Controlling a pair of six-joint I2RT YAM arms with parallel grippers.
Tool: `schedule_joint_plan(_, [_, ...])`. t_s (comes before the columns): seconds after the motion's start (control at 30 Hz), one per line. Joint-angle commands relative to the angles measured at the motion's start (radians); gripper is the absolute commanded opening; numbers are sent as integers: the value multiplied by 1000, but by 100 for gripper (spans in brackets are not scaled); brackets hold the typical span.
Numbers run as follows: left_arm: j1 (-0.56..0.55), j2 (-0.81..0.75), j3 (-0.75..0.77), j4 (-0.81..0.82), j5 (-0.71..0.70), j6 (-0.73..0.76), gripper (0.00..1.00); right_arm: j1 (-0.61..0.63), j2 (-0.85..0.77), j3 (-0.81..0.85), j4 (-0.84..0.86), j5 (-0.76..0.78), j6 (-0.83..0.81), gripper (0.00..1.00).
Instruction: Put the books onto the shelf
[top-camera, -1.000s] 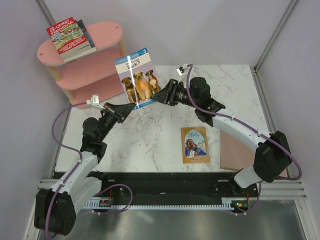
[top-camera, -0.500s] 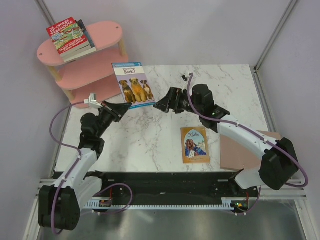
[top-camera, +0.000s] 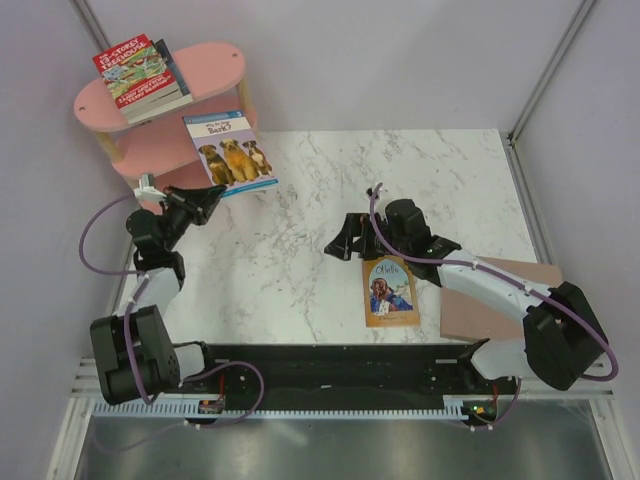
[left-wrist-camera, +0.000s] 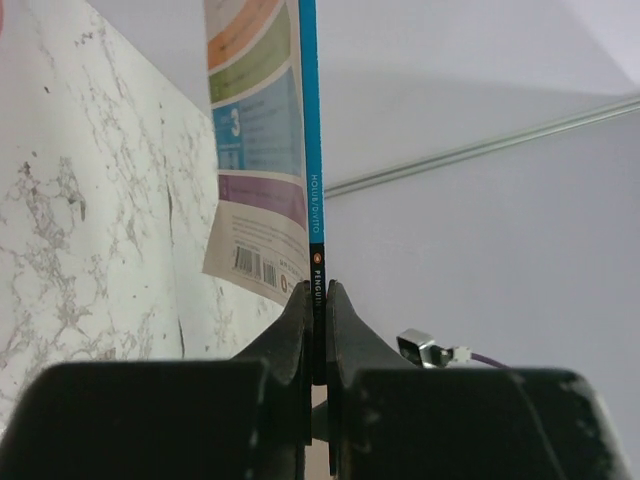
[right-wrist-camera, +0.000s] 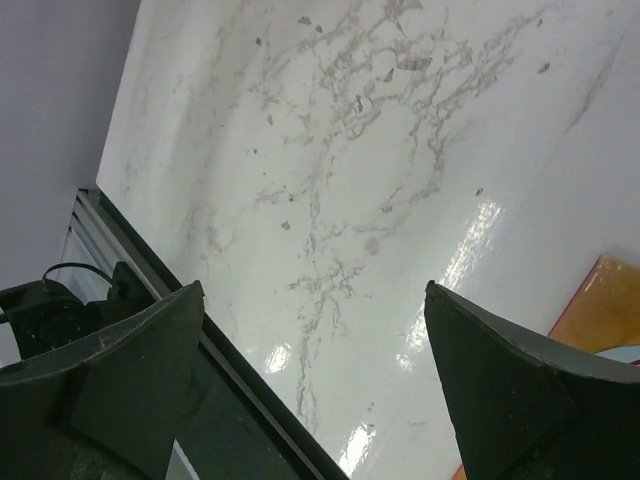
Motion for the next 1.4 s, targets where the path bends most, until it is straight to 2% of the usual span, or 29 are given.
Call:
schedule_joint_plan(0.0, [37, 119, 91, 252, 114, -131, 2, 6, -18, -54, 27, 2, -26, 98])
schedule_joint_plan(0.33, [43, 439, 287, 482, 123, -324, 2, 9, -18, -156, 37, 0, -54, 99])
schedule_joint_plan(0.6, [41, 470, 419, 339, 74, -257, 2, 20, -32, -258, 85, 1, -14, 98])
schedule_joint_plan(0.8, [41, 405, 395, 236, 16, -192, 2, 32, -35, -283, 101, 11, 7, 98])
schedule_joint_plan(0.9, [41, 383, 381, 115, -13, -159, 2, 34, -32, -278, 101, 11, 4, 98])
schedule_joint_plan(1.1, [41, 433, 402, 102, -18, -181, 2, 35, -32, -277, 95, 13, 3, 98])
schedule_joint_plan(1.37, [41, 461, 512, -29, -39, -137, 2, 35, -35, -283, 95, 19, 6, 98])
